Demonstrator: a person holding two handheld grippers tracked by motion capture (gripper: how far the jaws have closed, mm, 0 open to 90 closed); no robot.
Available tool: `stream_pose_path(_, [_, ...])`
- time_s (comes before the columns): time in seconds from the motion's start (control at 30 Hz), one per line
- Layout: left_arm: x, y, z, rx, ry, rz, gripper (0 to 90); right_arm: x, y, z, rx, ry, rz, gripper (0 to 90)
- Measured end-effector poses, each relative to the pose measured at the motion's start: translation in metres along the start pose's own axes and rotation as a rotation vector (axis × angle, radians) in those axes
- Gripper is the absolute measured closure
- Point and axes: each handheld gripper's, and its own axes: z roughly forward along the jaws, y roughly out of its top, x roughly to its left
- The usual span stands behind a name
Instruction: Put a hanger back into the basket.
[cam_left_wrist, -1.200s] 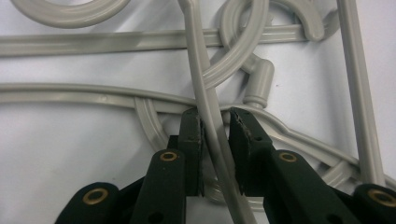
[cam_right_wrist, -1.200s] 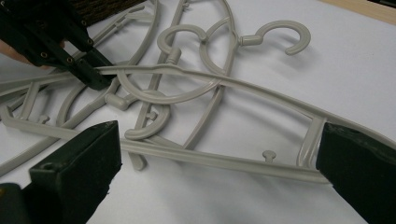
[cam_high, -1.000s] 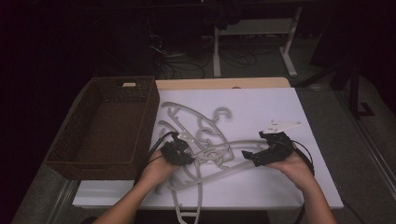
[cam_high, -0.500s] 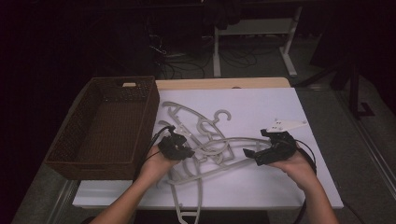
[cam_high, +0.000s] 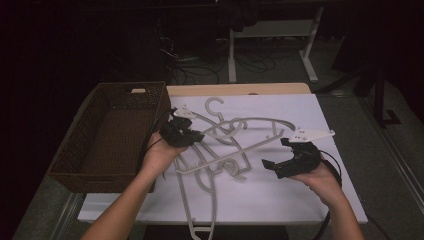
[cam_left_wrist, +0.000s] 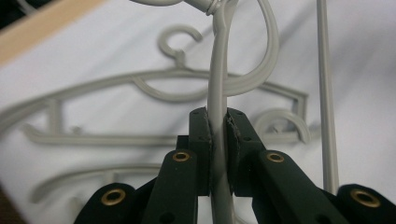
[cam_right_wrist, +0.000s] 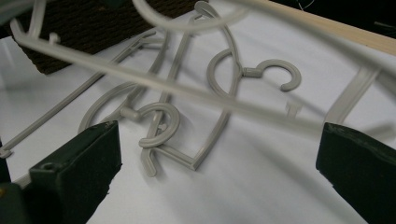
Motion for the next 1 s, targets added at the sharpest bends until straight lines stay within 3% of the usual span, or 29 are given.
stream_pose_path(0.23, [0.020,0.015,-0.032,-0.022,0.023,0.006,82.6,-0.001,-0.008,0.006,0.006,0.002,0.014,0.0])
stream_pose_path(0.47, [0.049,0.016,-0.072,-0.049,0.046,-0.003,82.6,-0.001,-0.022,0.015,0.019,0.014,0.032,0.0])
stream_pose_path(0.67, [0.074,0.005,-0.104,-0.074,0.090,-0.005,82.6,-0.001,-0.039,0.016,0.026,0.016,0.046,0.0])
stream_pose_path(0.83, [0.086,-0.005,-0.122,-0.082,0.123,-0.006,82.6,-0.002,-0.047,0.017,0.040,0.017,0.050,0.0])
stream_pose_path(1.0, [0.109,-0.027,-0.145,-0.073,0.167,-0.031,82.6,-0.004,-0.051,0.019,0.056,0.007,0.051,0.0])
